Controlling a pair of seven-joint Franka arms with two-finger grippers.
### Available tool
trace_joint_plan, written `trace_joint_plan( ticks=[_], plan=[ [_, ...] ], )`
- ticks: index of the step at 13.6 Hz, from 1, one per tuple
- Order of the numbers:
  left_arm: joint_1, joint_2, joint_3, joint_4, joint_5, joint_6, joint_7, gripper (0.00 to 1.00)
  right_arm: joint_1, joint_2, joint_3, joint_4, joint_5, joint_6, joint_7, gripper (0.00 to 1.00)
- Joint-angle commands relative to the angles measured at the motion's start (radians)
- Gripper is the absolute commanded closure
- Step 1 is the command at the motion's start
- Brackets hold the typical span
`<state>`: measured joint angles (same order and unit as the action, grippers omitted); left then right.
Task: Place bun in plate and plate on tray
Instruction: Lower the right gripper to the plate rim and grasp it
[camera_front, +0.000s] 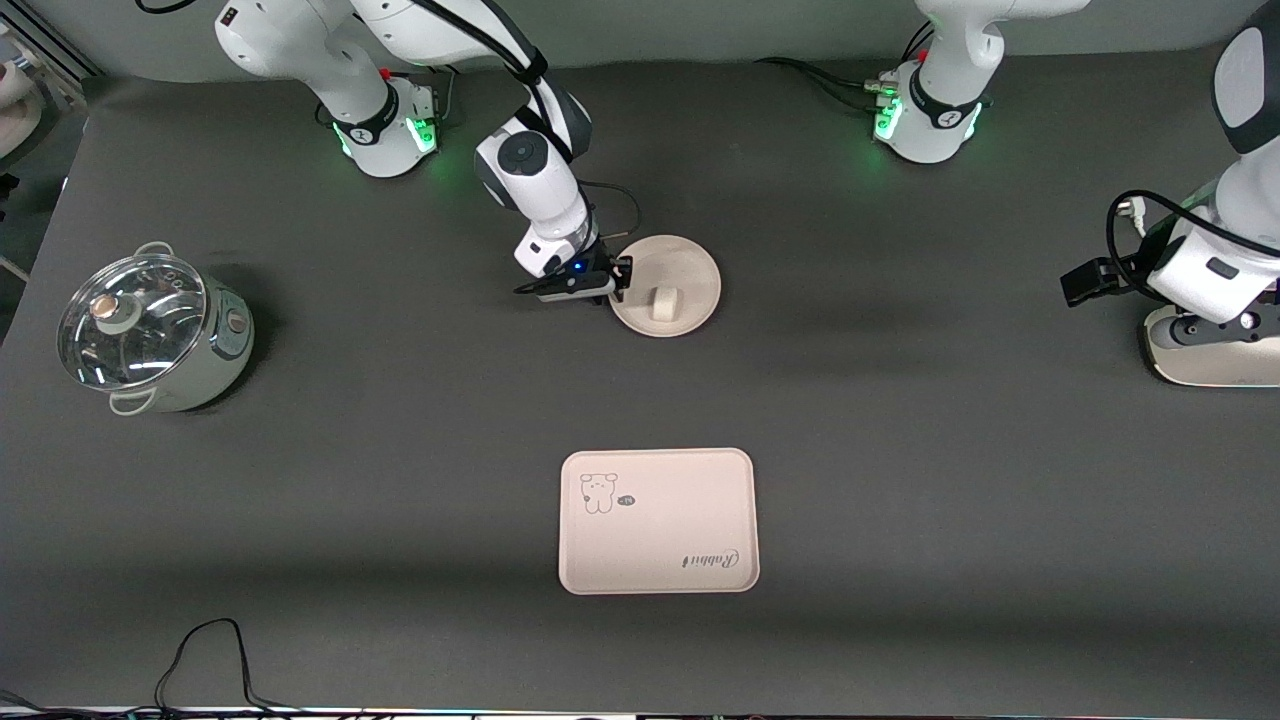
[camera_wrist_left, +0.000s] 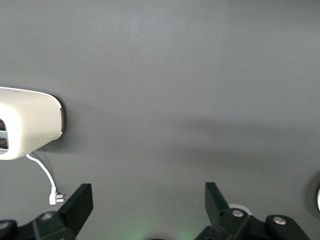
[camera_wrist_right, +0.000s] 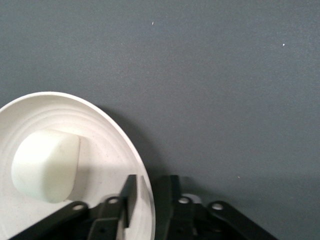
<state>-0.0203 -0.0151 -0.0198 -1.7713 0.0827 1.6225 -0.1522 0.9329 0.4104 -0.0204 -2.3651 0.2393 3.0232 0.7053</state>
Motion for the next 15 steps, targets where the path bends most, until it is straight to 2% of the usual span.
trace_joint_plan(
  ticks=[1, 6, 7, 10, 12, 15],
  plan=[
    [0.000, -0.005, -0.003, 0.029, 0.011, -0.035, 0.013, 0.00, 0.012, 0.007, -0.001, 0.012, 0.028, 0.010, 0.008, 0.95],
    [0.002, -0.071, -0.006, -0.003, 0.002, -0.033, 0.007, 0.00, -0.002, -0.024, -0.001, 0.010, 0.028, 0.005, -0.003, 1.00],
    [0.000, -0.071, -0.009, -0.007, 0.002, -0.033, -0.001, 0.00, -0.008, -0.045, -0.003, 0.010, 0.026, -0.004, -0.004, 1.00],
    [0.003, -0.077, -0.049, -0.020, 0.005, -0.033, -0.039, 0.00, -0.075, -0.172, 0.003, 0.015, 0.031, -0.145, -0.047, 1.00],
    [0.011, -0.078, -0.060, -0.020, 0.005, -0.035, -0.043, 0.00, -0.091, -0.234, 0.003, 0.042, 0.076, -0.240, -0.088, 1.00],
    [0.011, -0.075, -0.058, -0.020, 0.005, -0.038, -0.038, 0.00, -0.091, -0.240, -0.003, 0.095, 0.230, -0.300, -0.188, 1.00]
  ],
)
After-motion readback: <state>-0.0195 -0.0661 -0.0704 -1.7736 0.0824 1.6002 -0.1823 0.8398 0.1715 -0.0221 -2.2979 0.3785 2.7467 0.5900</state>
